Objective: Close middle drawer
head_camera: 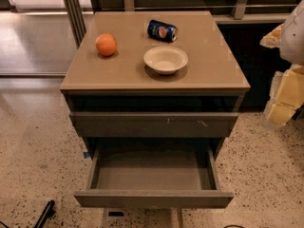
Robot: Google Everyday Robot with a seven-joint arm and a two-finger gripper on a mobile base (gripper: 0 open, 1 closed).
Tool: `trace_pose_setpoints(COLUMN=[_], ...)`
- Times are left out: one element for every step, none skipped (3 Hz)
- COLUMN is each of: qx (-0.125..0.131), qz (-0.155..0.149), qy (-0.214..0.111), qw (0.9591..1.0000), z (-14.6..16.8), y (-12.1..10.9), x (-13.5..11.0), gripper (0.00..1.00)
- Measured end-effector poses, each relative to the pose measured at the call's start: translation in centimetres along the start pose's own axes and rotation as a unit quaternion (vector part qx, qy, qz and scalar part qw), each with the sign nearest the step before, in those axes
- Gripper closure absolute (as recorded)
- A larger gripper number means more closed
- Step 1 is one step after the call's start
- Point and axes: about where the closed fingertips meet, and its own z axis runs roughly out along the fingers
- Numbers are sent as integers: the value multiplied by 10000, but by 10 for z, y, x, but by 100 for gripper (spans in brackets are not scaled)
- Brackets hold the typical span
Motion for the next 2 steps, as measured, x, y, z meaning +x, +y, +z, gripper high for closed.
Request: trace_pose_setpoints(qx=[0, -16], qz=[1, 182], qy=[-1, -297], qw=[10000, 9994], z=[0, 10], y=[0, 6], x=[0, 4], gripper=[0, 0])
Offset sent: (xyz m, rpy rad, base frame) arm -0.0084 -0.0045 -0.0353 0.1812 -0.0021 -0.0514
